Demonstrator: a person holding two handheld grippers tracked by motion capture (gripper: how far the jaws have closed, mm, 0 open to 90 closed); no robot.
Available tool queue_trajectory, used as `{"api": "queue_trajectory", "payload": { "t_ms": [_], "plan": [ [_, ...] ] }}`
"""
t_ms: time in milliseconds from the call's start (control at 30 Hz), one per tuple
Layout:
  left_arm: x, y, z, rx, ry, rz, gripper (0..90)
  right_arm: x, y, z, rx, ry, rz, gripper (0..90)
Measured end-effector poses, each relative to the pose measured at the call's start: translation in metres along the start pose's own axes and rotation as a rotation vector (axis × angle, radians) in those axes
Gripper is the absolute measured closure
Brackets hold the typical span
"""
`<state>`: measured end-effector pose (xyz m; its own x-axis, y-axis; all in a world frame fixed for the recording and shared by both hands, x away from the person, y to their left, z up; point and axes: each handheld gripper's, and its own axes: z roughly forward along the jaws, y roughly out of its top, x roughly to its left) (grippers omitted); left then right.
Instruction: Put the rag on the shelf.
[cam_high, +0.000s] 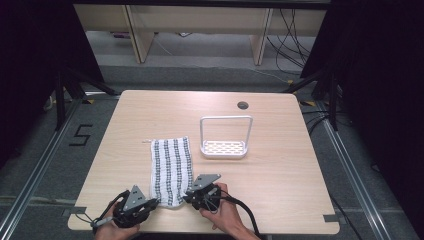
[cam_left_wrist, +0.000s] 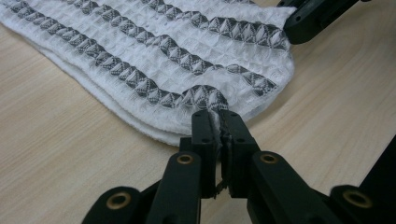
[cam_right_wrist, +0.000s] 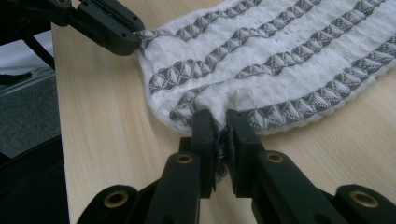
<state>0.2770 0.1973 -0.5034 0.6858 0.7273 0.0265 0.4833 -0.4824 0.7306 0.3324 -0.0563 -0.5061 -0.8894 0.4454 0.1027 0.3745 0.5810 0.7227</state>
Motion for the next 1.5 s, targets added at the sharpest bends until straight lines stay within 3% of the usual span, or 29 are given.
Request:
{"api": "queue_trajectory", "payload": {
  "t_ms": [133,167,200,233,333,367,500,533,567,600,633,667,767,800,1033,1200,1267,1400,1500],
  "plan": [
    [0.0,0.002,-0.004,-0.015,-0.011,-0.01,84.4,0.001,0.002,-0.004,-0.016,0.0,0.001,83.7],
    [0.0,0.004,-0.006,-0.027,-0.037,-0.018,84.4,0.0,0.005,-0.007,-0.031,0.002,-0.006,83.7],
    [0.0,0.004,-0.006,-0.027,-0.037,-0.018,84.4,0.0,0.005,-0.007,-0.031,0.002,-0.006,83.7],
    [0.0,0.004,-0.006,-0.037,-0.04,-0.042,84.4,0.0,0.006,-0.01,-0.035,0.003,-0.003,83.7],
    [0.002,0.009,-0.011,-0.056,-0.058,-0.052,84.5,0.001,0.011,-0.017,-0.062,0.017,0.008,83.9],
    [0.003,0.014,-0.016,-0.087,-0.074,-0.063,84.5,0.0,0.015,-0.023,-0.083,0.015,0.006,84.0],
    [0.004,0.023,-0.025,-0.117,-0.101,-0.078,84.5,-0.002,0.023,-0.032,-0.119,0.013,0.002,84.4],
    [0.006,0.027,-0.029,-0.116,-0.098,-0.07,84.5,-0.001,0.029,-0.038,-0.128,0.008,0.011,85.0],
    [0.006,0.036,-0.033,-0.144,-0.11,-0.069,84.5,-0.001,0.033,-0.041,-0.139,0.018,0.003,85.1],
    [0.006,0.036,-0.033,-0.144,-0.11,-0.069,84.5,-0.001,0.033,-0.041,-0.139,0.018,0.003,85.1],
    [0.009,0.041,-0.038,-0.132,-0.105,-0.044,84.5,0.001,0.036,-0.045,-0.137,0.018,0.018,85.2],
    [0.009,0.046,-0.041,-0.154,-0.11,-0.055,84.5,0.002,0.039,-0.048,-0.142,0.017,0.02,85.3],
    [0.01,0.061,-0.05,-0.19,-0.117,-0.044,84.5,0.0,0.05,-0.059,-0.175,0.005,-0.026,85.5],
    [0.011,0.067,-0.055,-0.195,-0.127,-0.038,84.5,0.001,0.053,-0.064,-0.178,0.004,-0.013,85.5],
    [0.005,0.112,-0.086,-0.26,-0.129,0.033,84.6,0.004,0.085,-0.102,-0.282,0.009,-0.033,85.8],
    [0.005,0.129,-0.092,-0.28,-0.147,0.033,84.6,0.006,0.099,-0.121,-0.312,0.004,-0.025,85.8],
    [0.005,0.137,-0.092,-0.289,-0.148,0.032,84.6,0.005,0.105,-0.133,-0.339,-0.021,-0.054,85.8],
    [0.008,0.148,-0.092,-0.298,-0.164,0.012,84.6,0.005,0.108,-0.142,-0.339,-0.02,-0.039,85.8],
    [0.01,0.158,-0.088,-0.309,-0.188,0.0,84.6,-0.002,0.109,-0.155,-0.363,-0.047,-0.041,85.7]
  ]
}}
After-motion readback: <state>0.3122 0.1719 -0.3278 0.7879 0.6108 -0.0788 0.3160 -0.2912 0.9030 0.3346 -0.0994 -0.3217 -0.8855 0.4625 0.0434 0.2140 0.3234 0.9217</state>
